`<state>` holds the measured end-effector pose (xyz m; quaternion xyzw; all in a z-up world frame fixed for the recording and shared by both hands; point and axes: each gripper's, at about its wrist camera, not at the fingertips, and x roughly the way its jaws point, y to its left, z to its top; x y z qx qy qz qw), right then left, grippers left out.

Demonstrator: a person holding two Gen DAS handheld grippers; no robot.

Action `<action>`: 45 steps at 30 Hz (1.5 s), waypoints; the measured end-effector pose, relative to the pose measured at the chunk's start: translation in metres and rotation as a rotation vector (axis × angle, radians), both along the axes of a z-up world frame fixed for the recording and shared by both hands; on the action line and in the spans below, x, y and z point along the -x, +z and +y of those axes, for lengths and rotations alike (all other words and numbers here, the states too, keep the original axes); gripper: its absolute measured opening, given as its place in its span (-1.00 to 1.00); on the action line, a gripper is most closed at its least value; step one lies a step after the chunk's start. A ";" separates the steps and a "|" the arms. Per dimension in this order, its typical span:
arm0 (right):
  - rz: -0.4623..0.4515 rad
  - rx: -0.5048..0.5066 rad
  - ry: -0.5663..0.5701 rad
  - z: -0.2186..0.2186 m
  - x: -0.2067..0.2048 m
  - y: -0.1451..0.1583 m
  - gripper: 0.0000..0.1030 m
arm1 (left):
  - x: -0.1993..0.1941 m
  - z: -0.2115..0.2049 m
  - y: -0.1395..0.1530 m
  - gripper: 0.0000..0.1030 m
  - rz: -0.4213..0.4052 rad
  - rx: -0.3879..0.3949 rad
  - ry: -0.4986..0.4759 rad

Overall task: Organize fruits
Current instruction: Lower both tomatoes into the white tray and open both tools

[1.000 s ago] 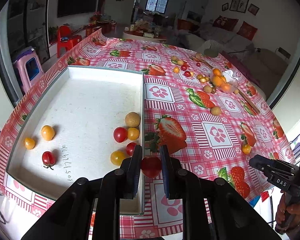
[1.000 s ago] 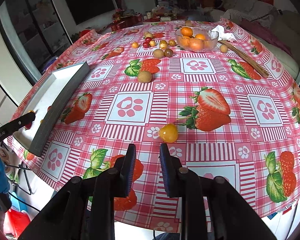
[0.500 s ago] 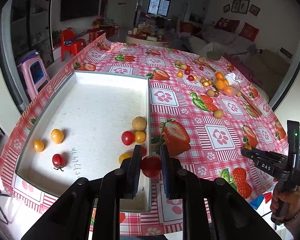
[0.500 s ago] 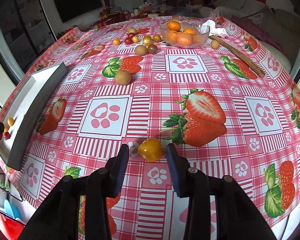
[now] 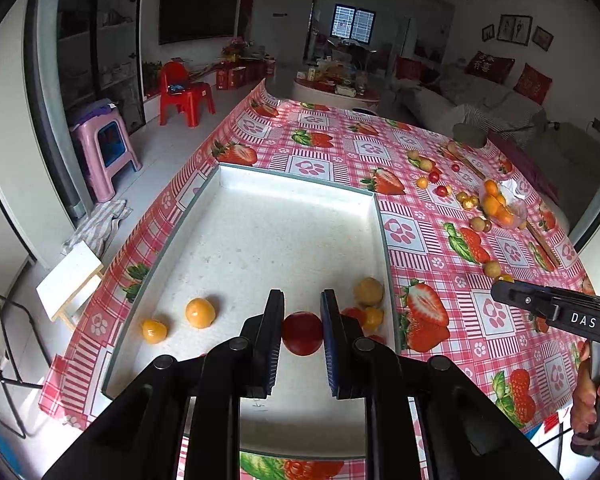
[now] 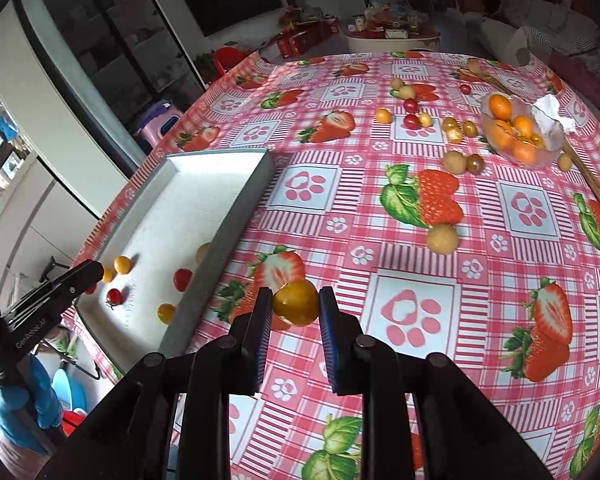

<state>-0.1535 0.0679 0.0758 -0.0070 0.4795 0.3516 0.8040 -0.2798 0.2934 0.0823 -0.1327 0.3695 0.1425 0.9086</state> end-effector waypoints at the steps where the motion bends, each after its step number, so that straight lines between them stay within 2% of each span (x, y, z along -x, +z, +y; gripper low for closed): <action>1: 0.007 -0.010 0.018 0.012 -0.003 0.003 -0.50 | -0.004 0.006 0.001 -0.61 0.002 -0.004 0.005; 7: 0.025 -0.007 0.117 0.082 -0.020 0.013 -0.50 | -0.040 0.037 -0.005 -0.61 0.056 -0.002 0.040; 15: 0.143 0.050 0.161 0.153 -0.052 -0.025 -0.50 | -0.075 0.057 -0.033 -0.61 0.162 0.018 0.059; 22: 0.175 0.121 0.170 0.178 -0.062 -0.052 -0.50 | -0.083 0.060 -0.047 -0.61 0.223 0.018 0.054; 29: 0.156 0.146 0.189 0.187 -0.059 -0.055 -0.49 | -0.086 0.057 -0.056 -0.60 0.256 0.010 0.055; 31: 0.165 0.137 0.189 0.187 -0.059 -0.054 -0.40 | -0.085 0.056 -0.058 -0.60 0.264 0.009 0.057; 33: 0.190 0.098 0.186 0.183 -0.060 -0.051 -0.03 | -0.084 0.057 -0.060 -0.60 0.272 0.011 0.061; 35: 0.182 0.070 0.171 0.177 -0.059 -0.044 0.23 | -0.083 0.058 -0.061 -0.59 0.276 0.010 0.067; 36: 0.174 0.052 0.168 0.174 -0.058 -0.040 0.30 | -0.083 0.058 -0.062 -0.59 0.280 0.007 0.071; 39: 0.159 0.033 0.148 0.165 -0.057 -0.030 0.44 | -0.082 0.059 -0.064 -0.59 0.290 0.003 0.082; 45: 0.140 -0.003 0.121 0.141 -0.053 -0.016 0.54 | -0.076 0.057 -0.062 -0.59 0.282 -0.008 0.097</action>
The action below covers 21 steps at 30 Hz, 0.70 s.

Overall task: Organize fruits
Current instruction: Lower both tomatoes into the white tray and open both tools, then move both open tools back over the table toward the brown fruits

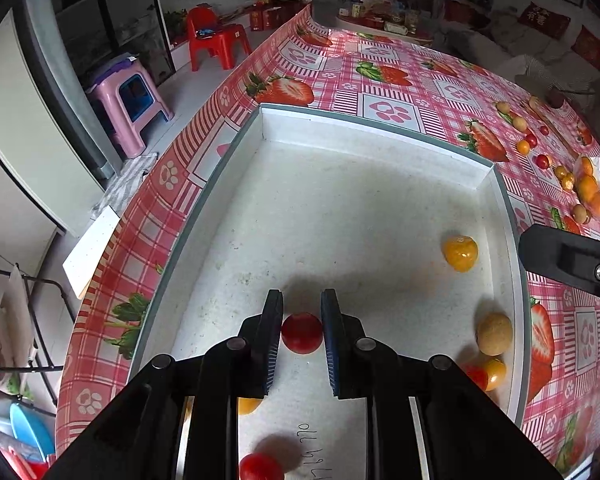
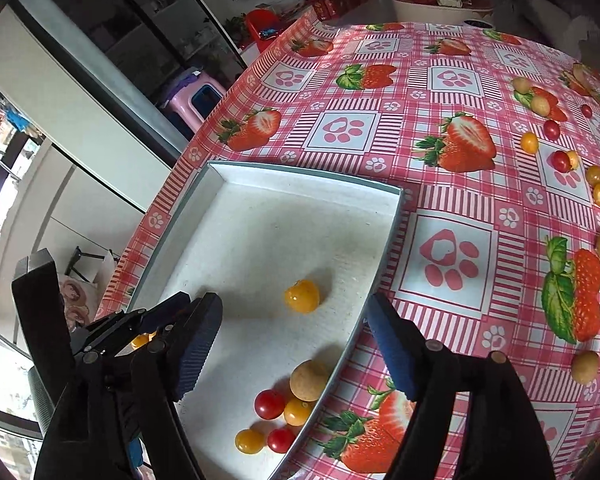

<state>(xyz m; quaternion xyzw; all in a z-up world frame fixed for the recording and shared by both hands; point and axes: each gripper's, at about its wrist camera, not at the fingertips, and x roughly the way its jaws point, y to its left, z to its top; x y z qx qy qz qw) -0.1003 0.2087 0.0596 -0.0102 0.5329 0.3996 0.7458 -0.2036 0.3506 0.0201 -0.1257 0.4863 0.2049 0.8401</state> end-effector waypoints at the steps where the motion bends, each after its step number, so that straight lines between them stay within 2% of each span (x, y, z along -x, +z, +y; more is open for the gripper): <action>1: -0.003 -0.004 -0.004 -0.006 0.001 0.001 0.54 | 0.001 0.000 0.001 -0.59 -0.005 0.002 0.001; 2: -0.005 -0.007 -0.010 -0.011 0.001 0.003 0.56 | 0.002 0.000 0.001 -0.39 -0.009 0.003 0.004; 3: -0.004 -0.010 -0.018 -0.017 0.002 0.004 0.58 | 0.003 0.000 0.003 0.38 -0.019 0.002 0.010; 4: -0.003 -0.013 -0.024 -0.024 0.004 0.005 0.59 | 0.006 0.000 0.007 0.69 -0.052 -0.010 0.018; 5: -0.003 -0.011 -0.031 -0.029 0.004 0.004 0.59 | 0.012 -0.002 0.013 0.78 -0.102 -0.033 0.023; 6: -0.008 -0.009 -0.038 -0.034 0.005 0.005 0.60 | 0.014 -0.004 0.018 0.78 -0.125 -0.044 0.016; 12: -0.033 0.005 -0.071 -0.070 0.012 0.003 0.60 | 0.011 -0.020 0.035 0.78 -0.126 -0.028 -0.036; 21: -0.069 0.099 -0.199 -0.153 0.002 -0.013 0.60 | -0.012 -0.099 0.081 0.78 -0.197 -0.063 -0.240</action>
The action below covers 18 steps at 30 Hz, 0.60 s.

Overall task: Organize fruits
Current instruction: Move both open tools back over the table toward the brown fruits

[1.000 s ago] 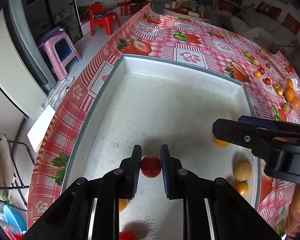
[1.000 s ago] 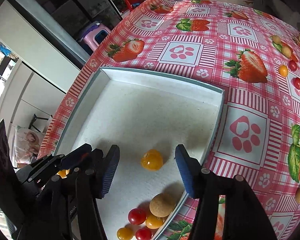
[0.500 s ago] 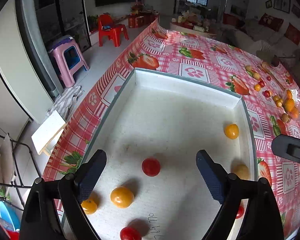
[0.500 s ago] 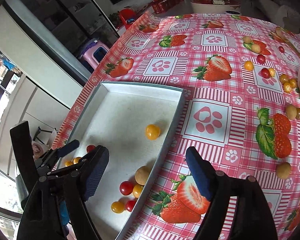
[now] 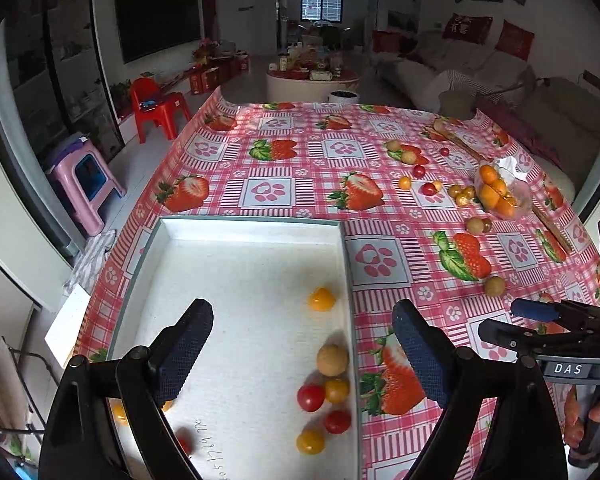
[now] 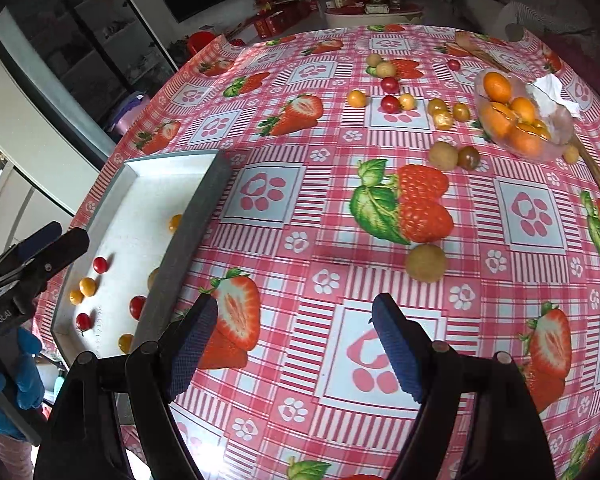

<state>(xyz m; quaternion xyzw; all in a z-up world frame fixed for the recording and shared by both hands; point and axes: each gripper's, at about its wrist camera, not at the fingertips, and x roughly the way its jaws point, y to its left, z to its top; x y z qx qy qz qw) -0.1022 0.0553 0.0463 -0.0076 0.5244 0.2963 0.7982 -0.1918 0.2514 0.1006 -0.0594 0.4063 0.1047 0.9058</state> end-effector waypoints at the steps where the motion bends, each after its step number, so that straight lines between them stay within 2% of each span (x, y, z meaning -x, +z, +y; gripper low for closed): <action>1: -0.001 0.011 -0.027 -0.013 -0.004 -0.002 0.60 | -0.005 -0.011 0.002 0.78 -0.002 0.001 -0.028; 5: -0.007 0.043 -0.127 -0.060 -0.018 -0.008 0.60 | -0.024 -0.058 0.000 0.78 0.010 -0.019 -0.118; 10: -0.011 0.064 -0.199 -0.099 -0.042 -0.003 0.60 | -0.047 -0.099 -0.016 0.78 0.048 0.009 -0.165; 18: -0.023 0.113 -0.181 -0.099 -0.091 -0.006 0.60 | -0.076 -0.140 -0.044 0.77 0.075 0.030 -0.182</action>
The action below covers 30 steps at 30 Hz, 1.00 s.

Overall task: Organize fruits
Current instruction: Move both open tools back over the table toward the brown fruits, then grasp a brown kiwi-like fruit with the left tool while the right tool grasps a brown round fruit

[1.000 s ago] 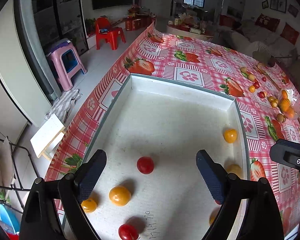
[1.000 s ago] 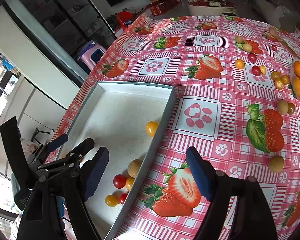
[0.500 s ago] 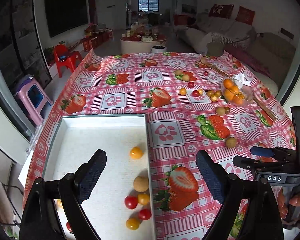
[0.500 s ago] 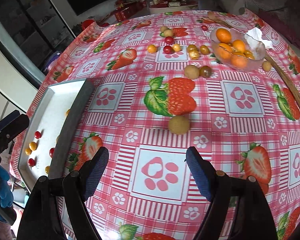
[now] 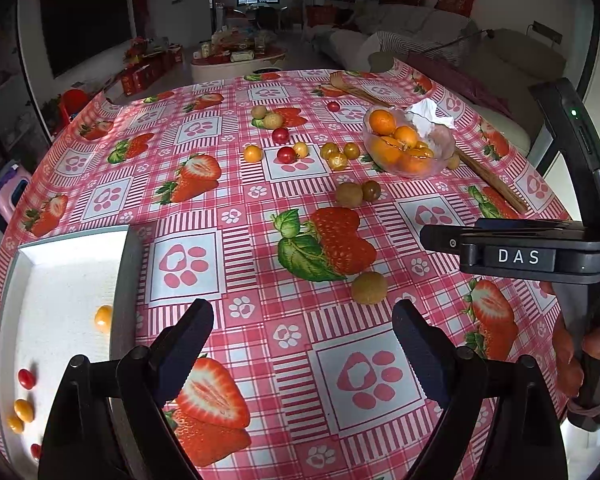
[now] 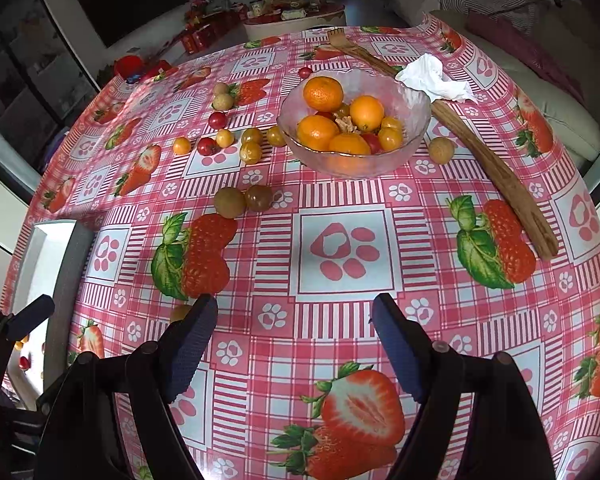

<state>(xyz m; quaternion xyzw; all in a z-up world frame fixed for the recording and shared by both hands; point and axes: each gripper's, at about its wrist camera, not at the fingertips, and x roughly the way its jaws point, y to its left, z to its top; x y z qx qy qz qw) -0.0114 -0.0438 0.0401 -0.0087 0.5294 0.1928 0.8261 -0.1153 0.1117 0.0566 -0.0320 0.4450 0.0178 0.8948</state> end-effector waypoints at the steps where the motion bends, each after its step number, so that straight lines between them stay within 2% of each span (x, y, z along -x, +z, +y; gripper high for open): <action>1: 0.002 0.006 0.005 0.002 -0.005 -0.004 0.60 | -0.003 -0.003 -0.004 0.77 0.002 -0.003 -0.003; 5: 0.011 0.017 0.035 0.013 -0.022 -0.023 0.29 | -0.016 -0.015 -0.018 0.77 0.000 -0.023 -0.010; 12: -0.071 0.059 0.109 0.039 -0.037 -0.030 0.26 | -0.031 -0.031 -0.034 0.73 0.005 -0.064 -0.036; 13: -0.080 0.062 0.117 0.042 -0.039 -0.030 0.26 | -0.033 -0.032 -0.035 0.66 0.007 -0.068 -0.039; 15: -0.096 0.062 0.130 0.047 -0.044 -0.031 0.26 | -0.037 -0.033 -0.040 0.39 0.024 -0.065 -0.042; 17: -0.112 0.065 0.145 0.053 -0.048 -0.031 0.26 | -0.040 -0.033 -0.045 0.33 0.036 -0.053 -0.041; 18: -0.119 0.067 0.152 0.055 -0.049 -0.031 0.23 | -0.041 -0.033 -0.047 0.20 0.042 -0.050 -0.038; 19: -0.130 0.072 0.159 0.058 -0.050 -0.032 0.18 | -0.041 -0.032 -0.046 0.18 0.034 -0.041 -0.036; 22: -0.168 0.100 0.173 0.064 -0.052 -0.032 -0.20 | -0.043 -0.033 -0.046 -0.04 0.028 -0.039 -0.036; 23: -0.173 0.094 0.181 0.064 -0.052 -0.032 -0.45 | -0.044 -0.034 -0.046 -0.22 0.025 -0.040 -0.037; 24: -0.170 0.083 0.186 0.064 -0.053 -0.032 -0.54 | -0.046 -0.033 -0.046 -0.39 0.024 -0.038 -0.038; 25: -0.166 0.078 0.185 0.064 -0.053 -0.031 -0.54 | -0.046 -0.033 -0.046 -0.47 0.024 -0.032 -0.037; 30: -0.106 -0.016 0.161 0.045 -0.046 -0.028 -0.54 | -0.043 -0.026 -0.045 -0.47 0.015 0.014 -0.032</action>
